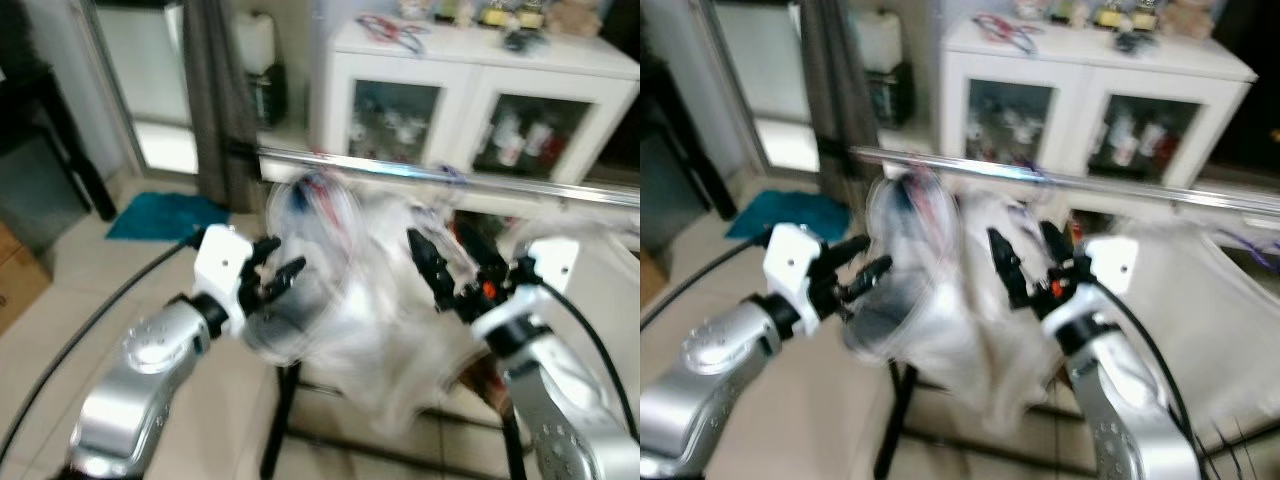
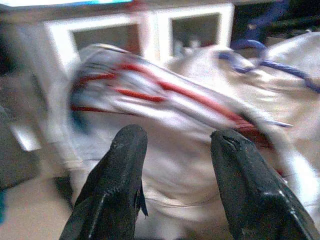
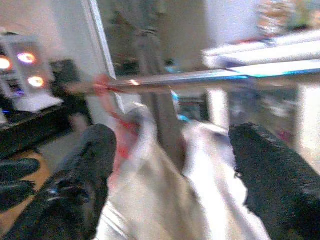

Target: Hang hanger

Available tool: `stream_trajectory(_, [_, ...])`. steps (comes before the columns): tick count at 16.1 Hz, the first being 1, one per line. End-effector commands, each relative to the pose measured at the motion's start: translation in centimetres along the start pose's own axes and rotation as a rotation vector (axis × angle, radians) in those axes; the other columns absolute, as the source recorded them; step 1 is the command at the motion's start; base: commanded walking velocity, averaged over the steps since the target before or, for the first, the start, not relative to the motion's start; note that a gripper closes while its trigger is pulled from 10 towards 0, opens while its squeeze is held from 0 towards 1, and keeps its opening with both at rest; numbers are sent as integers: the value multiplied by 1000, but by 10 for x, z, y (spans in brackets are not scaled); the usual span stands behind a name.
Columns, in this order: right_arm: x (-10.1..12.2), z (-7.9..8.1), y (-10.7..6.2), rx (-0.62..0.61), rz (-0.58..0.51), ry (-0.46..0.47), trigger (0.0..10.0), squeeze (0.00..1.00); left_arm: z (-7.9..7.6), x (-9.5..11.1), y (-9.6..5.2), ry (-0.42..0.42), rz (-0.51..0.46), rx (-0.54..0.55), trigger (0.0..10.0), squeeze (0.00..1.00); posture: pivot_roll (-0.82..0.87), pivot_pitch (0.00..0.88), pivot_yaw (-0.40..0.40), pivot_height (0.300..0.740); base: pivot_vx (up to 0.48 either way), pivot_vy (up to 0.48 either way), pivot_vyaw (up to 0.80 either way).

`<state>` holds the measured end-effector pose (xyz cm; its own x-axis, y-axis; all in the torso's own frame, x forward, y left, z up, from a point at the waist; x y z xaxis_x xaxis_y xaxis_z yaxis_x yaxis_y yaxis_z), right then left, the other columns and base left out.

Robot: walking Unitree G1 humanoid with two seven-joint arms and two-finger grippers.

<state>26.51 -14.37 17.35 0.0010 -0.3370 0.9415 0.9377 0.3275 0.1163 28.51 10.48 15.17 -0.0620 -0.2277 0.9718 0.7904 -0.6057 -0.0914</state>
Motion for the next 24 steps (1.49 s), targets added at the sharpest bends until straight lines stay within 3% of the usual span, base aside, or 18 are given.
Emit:
stream_trajectory(1, [3, -1, 1, -9, -9, -8, 10000, 1000, 4, 4, -1, 26, -9, 7, 10000, 0, 33, 0, 30, 740, 0, 0, 0])
stream_trajectory(6, [-10, -4, 20, -15, 69, -4, 10000, 1000, 1, -1, -5, 55, 23, -28, 10000, 0, 61, 0, 10, 740, 0, 0, 0])
stream_trajectory(9, [-14, -4, 43, 17, 151, -89, 10000, 1000, -7, -7, -11, 29, 61, -136, 10000, 0, 58, 0, 14, 740, 0, 0, 0])
stream_trajectory(11, [-12, -16, 62, -49, 177, -139, 10000, 1000, -12, -11, -15, 41, 81, -204, 10000, 0, 55, 0, 14, 740, 0, 0, 0])
stream_trajectory(13, [-8, -30, 74, -86, 225, -170, 10000, 0, -13, -9, -15, 46, 75, -254, 10000, 0, 56, 0, 14, 740, 0, 0, 0])
stream_trajectory(17, [-9, -27, 90, 19, 320, -125, 10000, 0, -15, -7, -17, 49, 76, -304, 10000, 0, 54, 0, 19, 740, 0, 0, 0])
stream_trajectory(20, [-9, -44, 100, -42, 370, -141, 10000, 0, -15, -7, -17, 55, 74, -328, 10000, 0, 57, 0, 17, 740, 0, 0, 0])
stream_trajectory(21, [-8, -45, 101, -42, 376, -128, 4196, 0, -15, -8, -17, 55, 75, -331, 10000, 0, 57, 0, 17, 740, 0, 0, 0])
stream_trajectory(22, [-5, -45, 102, -34, 379, -116, 0, 0, -16, -8, -17, 57, 76, -335, 10000, 0, 57, 0, 15, 740, 0, 0, 0])
stream_trajectory(24, [-3, -42, 100, 9, 404, -121, 0, 0, -17, -8, -18, 57, 77, -340, 10000, 0, 57, 0, 15, 740, 0, 0, 0])
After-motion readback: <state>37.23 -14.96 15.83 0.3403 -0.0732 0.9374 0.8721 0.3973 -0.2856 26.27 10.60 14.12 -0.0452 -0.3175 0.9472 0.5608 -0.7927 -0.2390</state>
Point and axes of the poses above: a point about 5 cm out from each wrist's last joint towards the gripper, its own y axis pointing out of the wrist towards the gripper, its own x axis along the axis of the wrist's last joint, z = x × y, the point moved 4 cm from there along y, pointing out of the wrist towards the gripper, and after that the axes turned 9 degrees about y, right-handed, at the moved point
